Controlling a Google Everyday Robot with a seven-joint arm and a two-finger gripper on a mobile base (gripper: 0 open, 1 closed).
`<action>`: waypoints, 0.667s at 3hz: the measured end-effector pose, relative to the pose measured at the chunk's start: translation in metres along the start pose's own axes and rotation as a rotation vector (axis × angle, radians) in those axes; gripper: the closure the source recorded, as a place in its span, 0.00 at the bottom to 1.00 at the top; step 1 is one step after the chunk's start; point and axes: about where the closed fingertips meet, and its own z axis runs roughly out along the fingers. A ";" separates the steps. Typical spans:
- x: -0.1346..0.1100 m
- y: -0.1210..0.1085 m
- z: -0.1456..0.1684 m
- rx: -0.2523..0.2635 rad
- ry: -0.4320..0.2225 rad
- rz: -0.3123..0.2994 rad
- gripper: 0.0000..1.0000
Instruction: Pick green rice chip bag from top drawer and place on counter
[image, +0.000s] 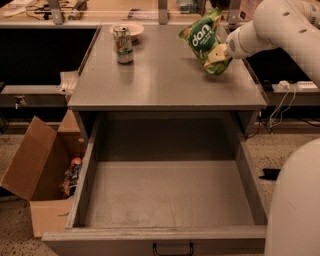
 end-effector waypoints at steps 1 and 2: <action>0.001 0.000 0.001 -0.006 0.004 0.004 0.23; 0.003 -0.003 0.002 -0.007 0.006 0.007 0.00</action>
Offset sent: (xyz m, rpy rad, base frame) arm 0.0003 -0.0119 -0.0018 0.0113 0.0079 -0.0080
